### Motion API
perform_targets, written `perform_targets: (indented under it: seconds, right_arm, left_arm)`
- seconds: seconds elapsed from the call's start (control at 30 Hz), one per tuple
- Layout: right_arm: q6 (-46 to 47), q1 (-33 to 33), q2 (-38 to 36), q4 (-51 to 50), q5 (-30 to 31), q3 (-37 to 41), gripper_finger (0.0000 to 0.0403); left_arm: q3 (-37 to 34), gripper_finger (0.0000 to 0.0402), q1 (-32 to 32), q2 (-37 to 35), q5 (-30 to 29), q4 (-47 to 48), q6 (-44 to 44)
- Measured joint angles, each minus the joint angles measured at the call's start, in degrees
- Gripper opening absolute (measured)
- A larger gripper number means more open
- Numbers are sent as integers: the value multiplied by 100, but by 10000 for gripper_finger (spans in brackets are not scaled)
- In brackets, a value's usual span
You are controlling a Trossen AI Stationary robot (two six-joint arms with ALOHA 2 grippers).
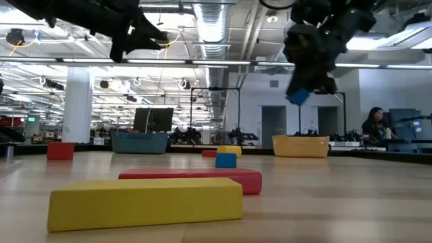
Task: Sort & place blocks by color
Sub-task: Put the right blue block into the yellow bin
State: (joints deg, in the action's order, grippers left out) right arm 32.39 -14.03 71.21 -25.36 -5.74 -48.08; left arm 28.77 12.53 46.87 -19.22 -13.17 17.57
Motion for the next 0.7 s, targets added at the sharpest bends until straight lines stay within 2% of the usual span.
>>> perform_targets:
  seconds: [0.27, 0.37, 0.5, 0.7]
  right_arm:
    - [-337, -1402, 124, 1019, 9, -95, 78]
    - [-235, -2099, 236, 802, 461, -118, 78]
    - [-570, -2912, 675, 333, 876, -192, 78]
    - [-698, -3334, 1503, 445, 869, -205, 78]
  left_arm:
    - [0, 163, 0, 0, -263, -17, -352]
    - [0, 163, 0, 0, -362, -25, -400]
    - [0, 163, 0, 0, -402, -24, -313]
    - [0, 163, -2, 0, -577, 28, -289]
